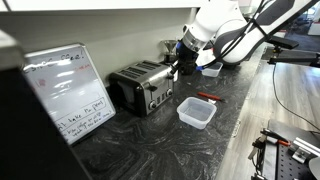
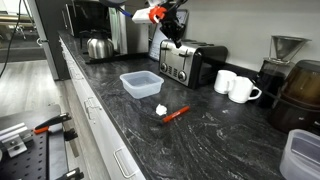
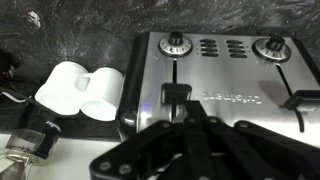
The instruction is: Turn on the right toaster
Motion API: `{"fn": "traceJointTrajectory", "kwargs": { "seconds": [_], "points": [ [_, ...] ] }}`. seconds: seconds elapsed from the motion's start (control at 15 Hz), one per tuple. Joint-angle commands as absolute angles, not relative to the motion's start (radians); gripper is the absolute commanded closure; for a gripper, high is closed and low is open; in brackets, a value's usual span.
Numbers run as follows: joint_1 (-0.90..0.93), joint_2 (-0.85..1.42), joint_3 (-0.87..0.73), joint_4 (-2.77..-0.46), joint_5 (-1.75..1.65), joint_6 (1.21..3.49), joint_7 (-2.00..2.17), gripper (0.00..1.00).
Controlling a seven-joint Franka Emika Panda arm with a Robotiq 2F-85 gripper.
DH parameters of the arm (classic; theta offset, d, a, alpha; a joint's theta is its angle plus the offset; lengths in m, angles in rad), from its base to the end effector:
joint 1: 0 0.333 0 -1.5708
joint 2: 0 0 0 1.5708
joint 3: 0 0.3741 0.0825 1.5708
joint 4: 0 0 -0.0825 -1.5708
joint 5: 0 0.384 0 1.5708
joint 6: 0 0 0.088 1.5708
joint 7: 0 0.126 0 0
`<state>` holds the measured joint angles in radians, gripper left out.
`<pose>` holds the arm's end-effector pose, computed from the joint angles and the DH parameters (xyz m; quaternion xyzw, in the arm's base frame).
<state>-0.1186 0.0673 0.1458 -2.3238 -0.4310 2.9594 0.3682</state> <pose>0.5665 0.0411 0.4140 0.9566 0.0276 0.2878 0.0359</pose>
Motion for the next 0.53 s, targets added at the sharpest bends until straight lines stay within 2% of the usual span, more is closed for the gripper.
{"fn": "traceJointTrajectory", "kwargs": {
  "seconds": [0.0,0.47],
  "points": [
    [-0.117,0.123,0.146,-2.283,-0.431,2.928,0.361,1.0],
    [-0.109,0.181,0.126,-2.22,-0.487,2.918,0.373,1.0]
  ]
}}
